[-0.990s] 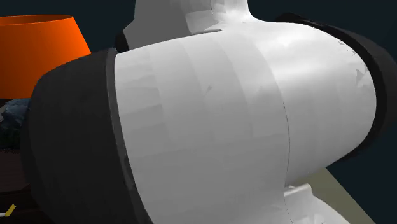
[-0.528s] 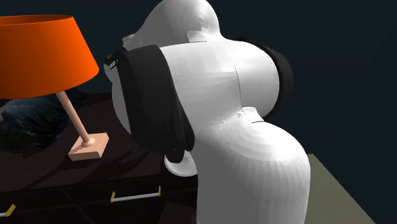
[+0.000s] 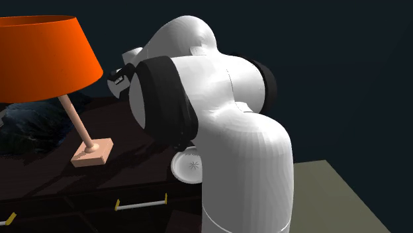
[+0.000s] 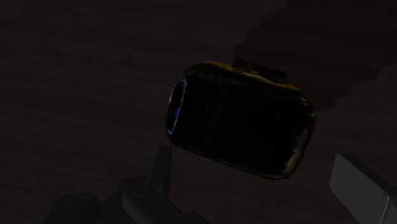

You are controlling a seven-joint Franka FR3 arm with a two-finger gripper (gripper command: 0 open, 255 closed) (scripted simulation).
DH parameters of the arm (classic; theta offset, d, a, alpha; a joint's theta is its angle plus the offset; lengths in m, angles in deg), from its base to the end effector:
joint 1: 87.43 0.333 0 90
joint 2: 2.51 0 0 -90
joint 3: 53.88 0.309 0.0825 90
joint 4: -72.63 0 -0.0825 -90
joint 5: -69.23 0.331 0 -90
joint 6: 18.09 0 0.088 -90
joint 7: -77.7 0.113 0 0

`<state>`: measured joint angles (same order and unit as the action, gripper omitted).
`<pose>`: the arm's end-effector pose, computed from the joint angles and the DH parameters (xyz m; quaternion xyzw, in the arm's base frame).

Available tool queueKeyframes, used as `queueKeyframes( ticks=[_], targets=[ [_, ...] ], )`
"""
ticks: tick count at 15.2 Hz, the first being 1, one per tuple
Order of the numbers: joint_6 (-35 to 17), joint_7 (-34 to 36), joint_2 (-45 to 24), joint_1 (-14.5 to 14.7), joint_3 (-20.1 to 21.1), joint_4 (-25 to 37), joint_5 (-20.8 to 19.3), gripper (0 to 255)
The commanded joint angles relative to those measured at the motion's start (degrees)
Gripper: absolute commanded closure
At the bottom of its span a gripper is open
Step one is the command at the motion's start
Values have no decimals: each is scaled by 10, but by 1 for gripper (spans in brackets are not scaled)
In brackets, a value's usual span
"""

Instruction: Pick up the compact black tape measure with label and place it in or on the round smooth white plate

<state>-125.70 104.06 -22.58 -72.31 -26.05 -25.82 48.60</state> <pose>0.4602 0.3534 0.4027 0.9729 0.2027 -0.0092 0.1106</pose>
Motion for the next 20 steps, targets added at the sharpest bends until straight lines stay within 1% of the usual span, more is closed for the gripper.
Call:
queueKeyframes(
  ticks=[1, 2, 10, 11, 20],
  targets=[
    [-14, 2, -3, -2, -2, -12, -3, 0],
    [-25, 4, -6, -3, -3, -20, -6, 0],
    [-25, 4, -6, -3, -3, -20, -6, 0],
    [-25, 4, -6, -3, -3, -20, -6, 255],
    [-24, 4, -6, -3, -3, -20, -6, 255]
  ],
)
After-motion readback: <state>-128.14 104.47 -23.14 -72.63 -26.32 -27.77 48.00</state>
